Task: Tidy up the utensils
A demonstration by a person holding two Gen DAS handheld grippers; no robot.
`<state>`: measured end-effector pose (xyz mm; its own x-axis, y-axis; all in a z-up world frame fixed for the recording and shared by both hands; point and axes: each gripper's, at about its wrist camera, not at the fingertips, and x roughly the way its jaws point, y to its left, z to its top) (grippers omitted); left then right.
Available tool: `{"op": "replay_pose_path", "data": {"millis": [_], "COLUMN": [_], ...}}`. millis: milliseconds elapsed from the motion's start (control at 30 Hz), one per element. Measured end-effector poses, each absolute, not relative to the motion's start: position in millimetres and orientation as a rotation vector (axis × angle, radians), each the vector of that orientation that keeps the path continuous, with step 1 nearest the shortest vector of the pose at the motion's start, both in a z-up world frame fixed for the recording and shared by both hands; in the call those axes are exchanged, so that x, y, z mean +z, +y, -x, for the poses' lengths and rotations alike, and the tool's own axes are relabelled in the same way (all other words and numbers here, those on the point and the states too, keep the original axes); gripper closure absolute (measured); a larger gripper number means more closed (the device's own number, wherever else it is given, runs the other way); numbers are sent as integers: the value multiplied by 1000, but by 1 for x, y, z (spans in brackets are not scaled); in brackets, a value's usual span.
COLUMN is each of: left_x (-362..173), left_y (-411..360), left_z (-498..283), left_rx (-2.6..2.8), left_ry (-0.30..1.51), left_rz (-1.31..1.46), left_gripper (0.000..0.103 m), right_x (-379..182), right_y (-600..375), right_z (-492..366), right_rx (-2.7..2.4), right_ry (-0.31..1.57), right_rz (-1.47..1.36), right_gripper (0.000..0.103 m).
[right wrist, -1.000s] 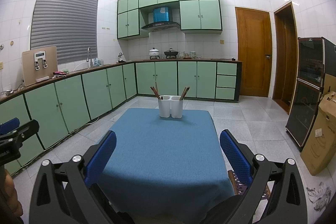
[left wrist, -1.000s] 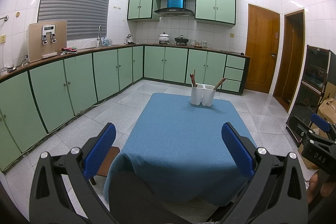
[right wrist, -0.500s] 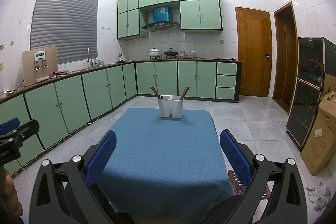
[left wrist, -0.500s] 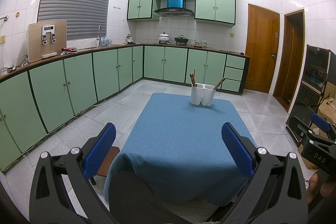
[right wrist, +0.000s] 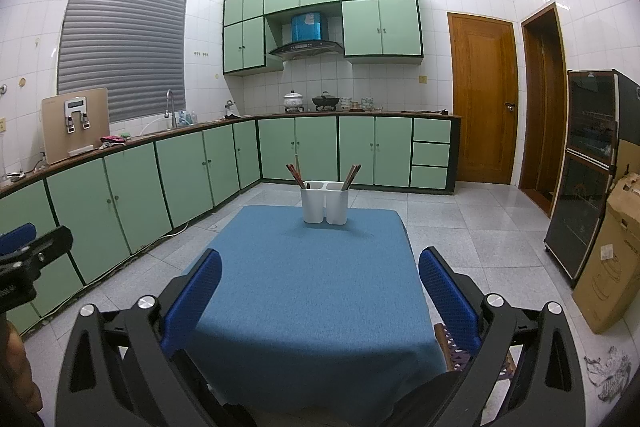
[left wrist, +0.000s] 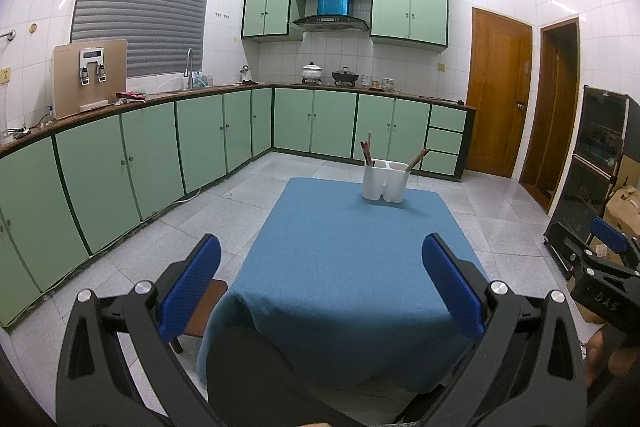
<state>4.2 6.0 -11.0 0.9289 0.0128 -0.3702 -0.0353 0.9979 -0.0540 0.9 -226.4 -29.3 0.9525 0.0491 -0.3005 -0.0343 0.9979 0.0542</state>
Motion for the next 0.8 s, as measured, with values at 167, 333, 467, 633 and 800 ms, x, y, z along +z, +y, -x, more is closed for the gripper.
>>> {"op": "replay_pose_path", "data": {"millis": [167,333,467,633,800], "left_x": [-12,-12,-12,-13,-14], "left_y": [5,5,6,5,6], "left_z": [-5,-5,-5,-4,-5], "left_rx": [26,25,26,25,24], "left_ry": [380,380,381,382,383], "left_rz": [67,68,70,70,70], "left_gripper": [5,5,5,5,5], "right_x": [-29,-29,-29,-30,-30], "right_y": [-227,-227,-227,-227,-228], "right_z": [-2,-2,-2,-1,-1], "right_rx": [42,42,41,35,32], "right_ry": [307,306,307,308,307], "right_rz": [-48,-48,-46,-47,-43], "right_gripper": [6,6,6,6,6]}}
